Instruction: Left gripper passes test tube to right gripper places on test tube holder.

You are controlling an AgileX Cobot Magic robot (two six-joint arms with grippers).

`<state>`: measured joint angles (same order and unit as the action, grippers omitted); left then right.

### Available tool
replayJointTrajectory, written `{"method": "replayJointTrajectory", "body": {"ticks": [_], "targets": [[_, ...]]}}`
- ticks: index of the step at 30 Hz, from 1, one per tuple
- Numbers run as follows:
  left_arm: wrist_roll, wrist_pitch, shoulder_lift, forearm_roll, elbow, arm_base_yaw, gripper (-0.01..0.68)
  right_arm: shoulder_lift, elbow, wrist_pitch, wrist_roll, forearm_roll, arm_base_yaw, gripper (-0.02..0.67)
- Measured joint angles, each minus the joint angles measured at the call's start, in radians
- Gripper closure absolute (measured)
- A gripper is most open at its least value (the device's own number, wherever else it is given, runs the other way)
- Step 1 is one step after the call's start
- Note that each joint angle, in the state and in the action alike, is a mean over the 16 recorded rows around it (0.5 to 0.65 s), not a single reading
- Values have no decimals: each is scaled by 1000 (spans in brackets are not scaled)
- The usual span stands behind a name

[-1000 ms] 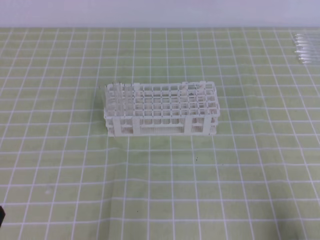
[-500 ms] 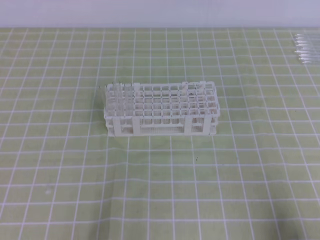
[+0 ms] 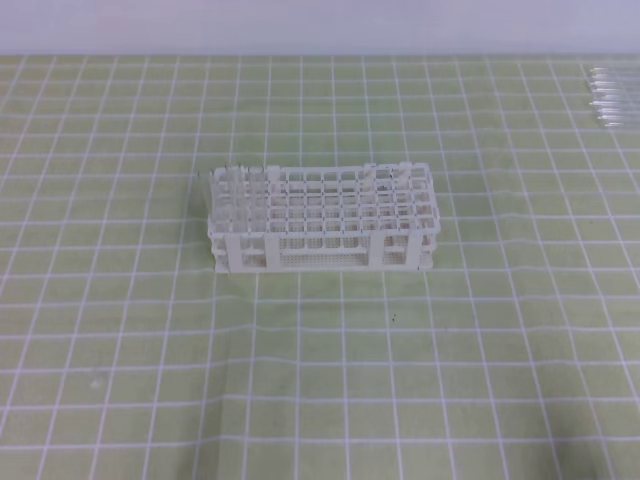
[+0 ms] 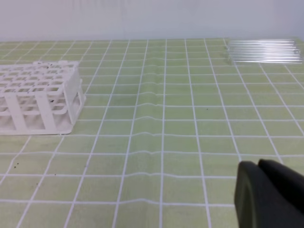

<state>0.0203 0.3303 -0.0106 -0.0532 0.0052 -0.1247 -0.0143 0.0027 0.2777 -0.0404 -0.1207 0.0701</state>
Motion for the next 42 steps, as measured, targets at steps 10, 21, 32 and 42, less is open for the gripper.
{"method": "replayJointTrajectory", "body": {"ticks": [10, 21, 32, 42], "targets": [[0, 1, -2, 0, -1, 0, 675, 0, 0, -1, 0, 0, 0, 665], [-1, 0, -4, 0, -1, 0, 675, 1, 0, -1, 0, 0, 0, 665], [0, 1, 0, 0, -1, 0, 675, 3, 0, -1, 0, 0, 0, 665], [-1, 0, -2, 0, 0, 0, 675, 3, 0, -1, 0, 0, 0, 665]]}}
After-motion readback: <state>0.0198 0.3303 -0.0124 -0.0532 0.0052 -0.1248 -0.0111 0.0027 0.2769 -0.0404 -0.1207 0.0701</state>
